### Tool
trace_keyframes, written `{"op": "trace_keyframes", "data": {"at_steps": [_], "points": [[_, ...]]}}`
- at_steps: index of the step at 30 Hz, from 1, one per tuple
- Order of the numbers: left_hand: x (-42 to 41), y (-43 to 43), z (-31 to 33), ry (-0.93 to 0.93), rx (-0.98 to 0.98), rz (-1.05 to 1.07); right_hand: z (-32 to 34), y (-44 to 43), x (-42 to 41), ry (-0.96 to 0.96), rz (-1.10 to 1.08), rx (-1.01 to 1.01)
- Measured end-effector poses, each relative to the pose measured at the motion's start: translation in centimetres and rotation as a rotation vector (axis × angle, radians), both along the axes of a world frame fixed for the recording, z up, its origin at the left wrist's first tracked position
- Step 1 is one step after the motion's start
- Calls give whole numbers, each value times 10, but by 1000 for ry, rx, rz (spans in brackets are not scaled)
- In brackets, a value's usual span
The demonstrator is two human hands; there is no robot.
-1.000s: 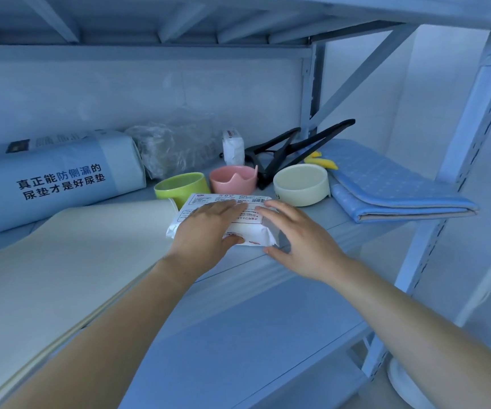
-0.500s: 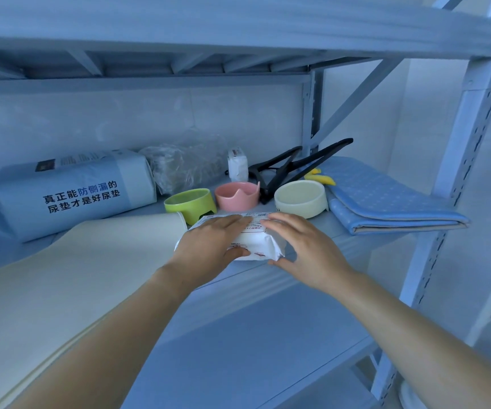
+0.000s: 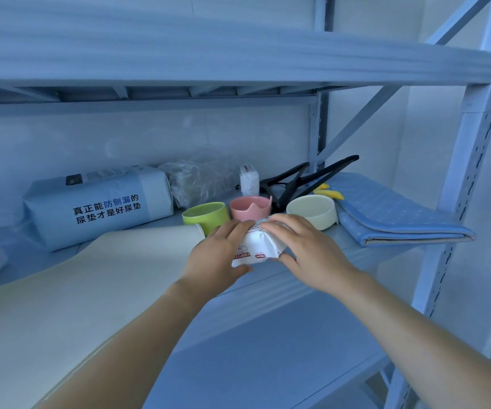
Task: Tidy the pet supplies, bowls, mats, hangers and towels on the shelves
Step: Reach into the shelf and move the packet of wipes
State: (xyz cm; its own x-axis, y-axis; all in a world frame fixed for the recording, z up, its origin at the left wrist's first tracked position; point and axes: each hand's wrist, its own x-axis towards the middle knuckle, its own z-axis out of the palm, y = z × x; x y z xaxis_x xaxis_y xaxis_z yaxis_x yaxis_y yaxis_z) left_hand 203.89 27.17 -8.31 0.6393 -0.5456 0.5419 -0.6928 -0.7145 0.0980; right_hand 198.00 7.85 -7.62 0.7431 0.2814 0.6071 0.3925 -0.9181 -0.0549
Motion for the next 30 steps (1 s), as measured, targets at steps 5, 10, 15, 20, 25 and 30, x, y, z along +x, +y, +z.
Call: {"op": "trace_keyframes", "data": {"at_steps": [5, 10, 15, 20, 25, 30], "points": [[5, 3, 9, 36, -92, -39, 13, 8, -4, -7, -19, 54], [5, 4, 30, 137, -289, -106, 27, 9, -10, -75, -76, 128], [5, 0, 42, 375, -501, -230, 33, 15, -9, -160, -118, 117], [10, 6, 39, 431, -561, -225, 20, 20, -8, -101, -106, 74], [21, 23, 33, 316, -531, -134, -2, 31, 0, 71, -62, 46], [33, 31, 20, 198, -515, -67, -15, 46, 10, 139, -32, 76]]}}
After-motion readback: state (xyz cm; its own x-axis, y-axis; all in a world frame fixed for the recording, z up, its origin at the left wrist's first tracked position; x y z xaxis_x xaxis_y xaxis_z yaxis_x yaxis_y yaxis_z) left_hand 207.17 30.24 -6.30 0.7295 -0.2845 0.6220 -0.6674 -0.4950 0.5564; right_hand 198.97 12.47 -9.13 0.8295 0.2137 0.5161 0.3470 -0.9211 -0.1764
